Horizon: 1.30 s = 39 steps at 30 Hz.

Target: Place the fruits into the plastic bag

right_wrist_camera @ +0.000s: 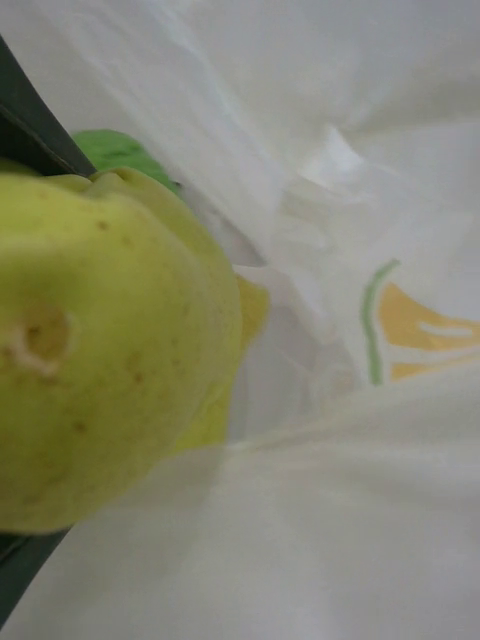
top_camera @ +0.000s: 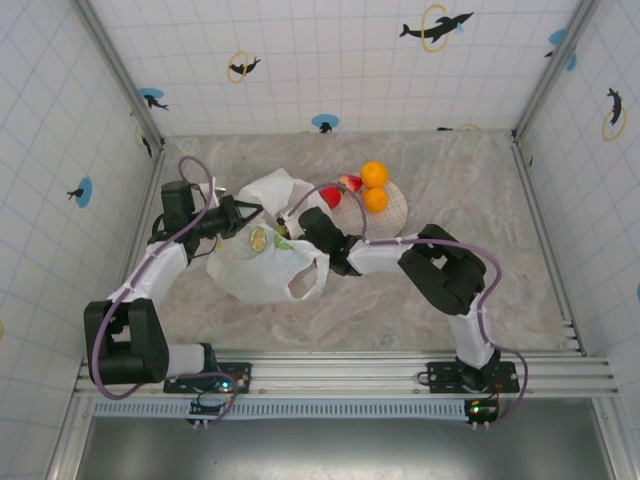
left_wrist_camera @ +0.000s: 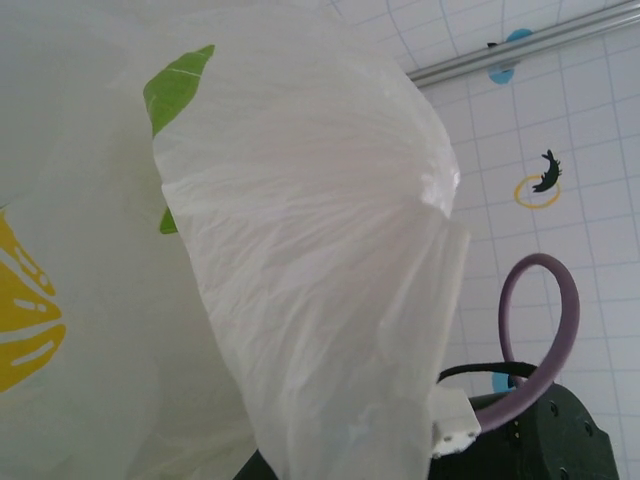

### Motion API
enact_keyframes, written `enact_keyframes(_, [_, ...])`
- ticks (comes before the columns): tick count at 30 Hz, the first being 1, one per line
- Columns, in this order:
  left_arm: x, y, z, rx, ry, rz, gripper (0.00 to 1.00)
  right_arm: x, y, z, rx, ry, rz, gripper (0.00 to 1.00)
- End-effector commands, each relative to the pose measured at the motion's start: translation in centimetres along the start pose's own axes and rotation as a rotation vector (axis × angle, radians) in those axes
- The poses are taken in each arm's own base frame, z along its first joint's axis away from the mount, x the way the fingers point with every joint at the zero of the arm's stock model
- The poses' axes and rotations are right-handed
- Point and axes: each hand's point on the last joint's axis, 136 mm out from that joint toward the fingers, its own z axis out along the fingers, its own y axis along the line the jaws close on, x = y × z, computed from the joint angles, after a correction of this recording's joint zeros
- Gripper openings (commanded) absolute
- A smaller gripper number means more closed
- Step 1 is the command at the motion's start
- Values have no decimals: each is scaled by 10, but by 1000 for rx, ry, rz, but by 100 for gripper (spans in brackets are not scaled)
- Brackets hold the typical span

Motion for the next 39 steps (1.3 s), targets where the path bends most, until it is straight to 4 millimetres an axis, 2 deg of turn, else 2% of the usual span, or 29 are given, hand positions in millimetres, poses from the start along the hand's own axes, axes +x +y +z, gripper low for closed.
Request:
enact_keyframes(1, [3, -7, 0, 31, 8, 16, 0, -27, 1, 13, 9, -97, 51, 56])
enact_keyframes(5, [4, -7, 1, 33, 11, 14, 0, -27, -10, 24, 50, -103, 73, 59])
enact_keyframes(10, [3, -8, 0, 32, 7, 18, 0, -25, -10, 28, 51, -83, 75, 70])
enact_keyframes(17, [2, -5, 0, 18, 1, 10, 0, -32, -6, 13, 45, -75, 57, 88])
enact_keyframes(25, [1, 4, 3, 1, -2, -27, 0, -33, 5, -8, 22, -42, 56, 99])
enact_keyframes(33, [-2, 5, 0, -2, -16, -30, 0, -29, 10, -23, 19, -8, 33, 100])
enact_keyframes(39, [-6, 11, -2, -14, -25, -38, 0, -44, 22, -45, -47, -34, -1, 100])
